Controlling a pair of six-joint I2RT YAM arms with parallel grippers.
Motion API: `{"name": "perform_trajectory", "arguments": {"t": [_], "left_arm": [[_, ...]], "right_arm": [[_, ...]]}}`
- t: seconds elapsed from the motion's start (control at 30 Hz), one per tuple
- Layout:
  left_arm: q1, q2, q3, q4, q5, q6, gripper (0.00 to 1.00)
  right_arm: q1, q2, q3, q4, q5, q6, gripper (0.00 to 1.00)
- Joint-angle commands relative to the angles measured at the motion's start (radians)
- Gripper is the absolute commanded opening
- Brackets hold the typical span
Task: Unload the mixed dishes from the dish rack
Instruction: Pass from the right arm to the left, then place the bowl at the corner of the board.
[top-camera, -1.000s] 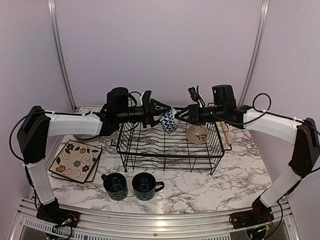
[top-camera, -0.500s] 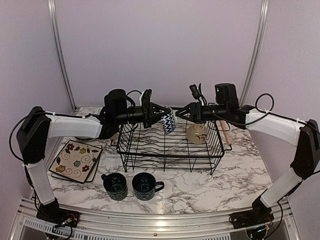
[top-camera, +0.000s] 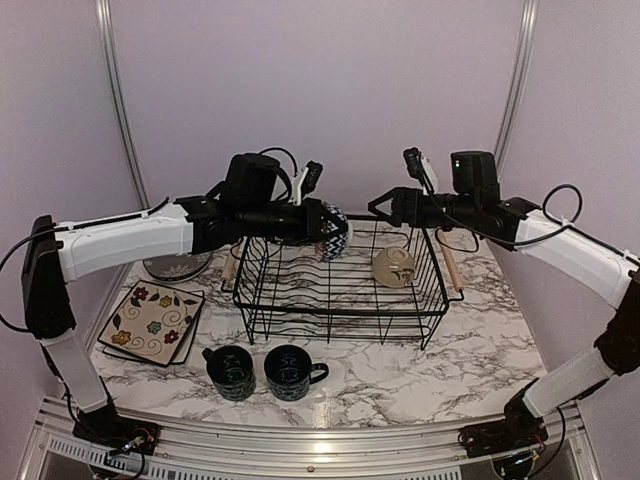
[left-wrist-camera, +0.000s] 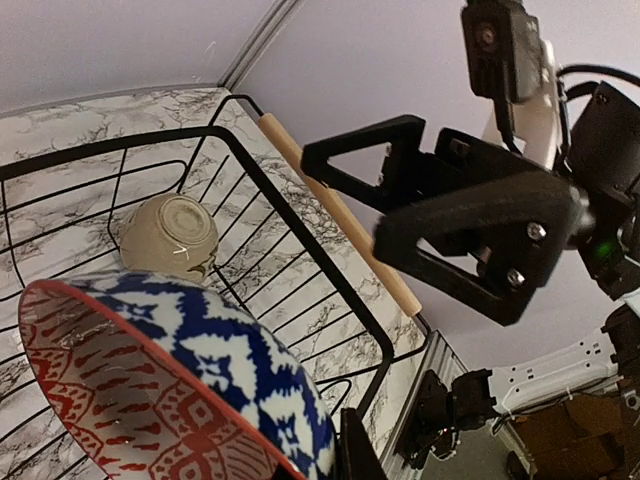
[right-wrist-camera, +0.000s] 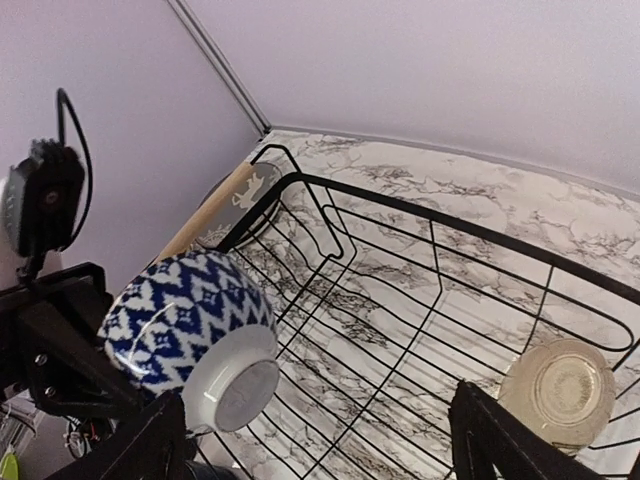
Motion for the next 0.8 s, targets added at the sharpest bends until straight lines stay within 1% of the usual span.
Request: {"name": "perform_trajectory", "arguments": {"t": [0.0, 0.2, 0.27, 0.33, 0.47, 0.57, 0.67, 0.77], "left_arm": [[-0.138, -0.044, 0.157, -0.321, -0.201, 0.400, 0.00], [-0.330, 0.041, 0.330, -0.583, -0.362, 0.739, 0.00], [-0.389, 0.073, 0.366, -0.647, -0.427, 0.818, 0.00], [-0.431, 0.098, 0.383, -0.680, -0.466, 0.863, 0.00], [-0.477, 0.150, 0.422, -0.750, -0.452, 0.913, 0.00], [-0.509, 0.211, 0.468, -0.815, -0.479, 0.944, 0.00], [-0.532, 0.253, 0.473, -0.841, -0.509, 0.967, 0.00], [-0.546, 0.293, 0.476, -0.859, -0.506, 0.985, 0.00]], "right_arm": [[-0.037, -0.060, 0.045, -0.075, 0.195, -0.027, 0.88], [-0.088, -0.111, 0.031, -0.089, 0.231, -0.019, 0.88], [-0.090, -0.125, 0.027, -0.091, 0.241, -0.022, 0.88], [-0.091, -0.135, 0.020, -0.089, 0.246, -0.021, 0.88], [-0.091, -0.148, 0.009, -0.088, 0.243, -0.012, 0.88], [-0.091, -0.164, -0.010, -0.083, 0.238, -0.004, 0.88], [-0.091, -0.182, -0.032, -0.074, 0.237, 0.003, 0.88], [-0.091, -0.193, -0.048, -0.070, 0.229, 0.008, 0.88]]}}
